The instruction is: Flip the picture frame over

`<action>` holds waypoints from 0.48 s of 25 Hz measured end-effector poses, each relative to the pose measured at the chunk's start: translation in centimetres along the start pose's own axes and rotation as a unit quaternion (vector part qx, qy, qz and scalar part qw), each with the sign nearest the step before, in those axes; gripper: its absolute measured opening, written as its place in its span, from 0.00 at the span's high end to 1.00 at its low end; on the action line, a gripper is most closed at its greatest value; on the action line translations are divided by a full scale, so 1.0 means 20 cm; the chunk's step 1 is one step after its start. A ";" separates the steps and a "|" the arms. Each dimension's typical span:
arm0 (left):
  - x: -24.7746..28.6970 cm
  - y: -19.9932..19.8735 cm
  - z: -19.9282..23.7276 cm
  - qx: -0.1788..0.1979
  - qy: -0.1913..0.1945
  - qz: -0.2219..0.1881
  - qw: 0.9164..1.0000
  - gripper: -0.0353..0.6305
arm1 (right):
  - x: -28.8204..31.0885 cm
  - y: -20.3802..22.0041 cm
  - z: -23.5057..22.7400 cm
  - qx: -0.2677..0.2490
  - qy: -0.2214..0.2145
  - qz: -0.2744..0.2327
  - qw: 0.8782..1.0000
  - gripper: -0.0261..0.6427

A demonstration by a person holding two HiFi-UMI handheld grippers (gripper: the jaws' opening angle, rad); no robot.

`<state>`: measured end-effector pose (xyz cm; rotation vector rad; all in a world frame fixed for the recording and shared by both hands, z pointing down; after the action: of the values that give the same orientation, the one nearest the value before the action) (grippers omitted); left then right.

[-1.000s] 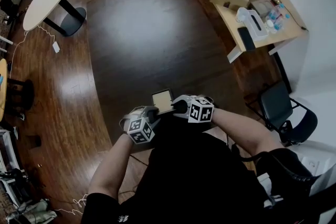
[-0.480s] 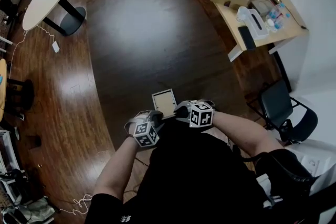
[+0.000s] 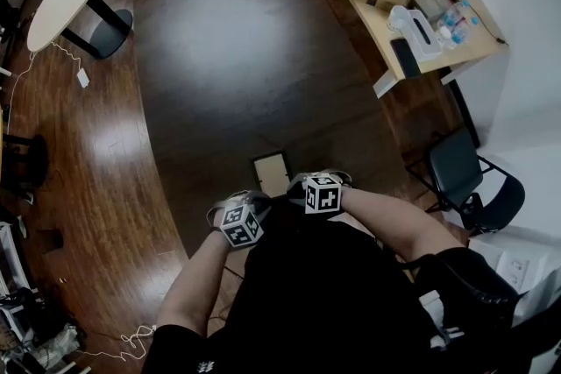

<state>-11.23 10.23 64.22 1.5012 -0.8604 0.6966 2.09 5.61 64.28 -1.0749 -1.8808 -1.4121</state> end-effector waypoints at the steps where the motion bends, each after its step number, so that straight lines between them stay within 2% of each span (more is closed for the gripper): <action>1: 0.00 0.01 0.00 -0.010 -0.001 -0.003 1.000 0.88 | 0.00 0.00 0.00 0.006 -0.003 0.000 1.000 0.89; 5: 0.02 0.04 0.01 -0.059 -0.003 -0.013 0.998 0.88 | 0.01 0.02 -0.02 0.044 -0.007 -0.007 0.999 0.89; 7: -0.01 0.04 0.00 -0.056 -0.019 -0.021 0.998 0.88 | 0.00 0.00 -0.02 0.054 -0.009 -0.019 0.998 0.89; 10: -0.16 -0.01 0.01 -0.035 -0.084 -0.053 0.994 0.88 | -0.06 -0.10 -0.02 0.058 0.008 -0.080 0.995 0.88; 12: -0.28 -0.06 0.07 -0.066 -0.141 -0.097 0.983 0.90 | -0.16 -0.20 -0.03 0.059 0.040 -0.138 0.988 0.88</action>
<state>-13.37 9.46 58.68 1.5611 -0.9382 0.2813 0.46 3.59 59.90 -0.7118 -2.0858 -1.4456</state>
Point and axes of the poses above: the fingertips, and each gripper's own axes: x forward along the fingers, z to its left, y out of its underside, the point moved 9 cm from there along -x, backward along the fingers, and after that the axes turned 11 degrees about x, right-handed, at the moved point
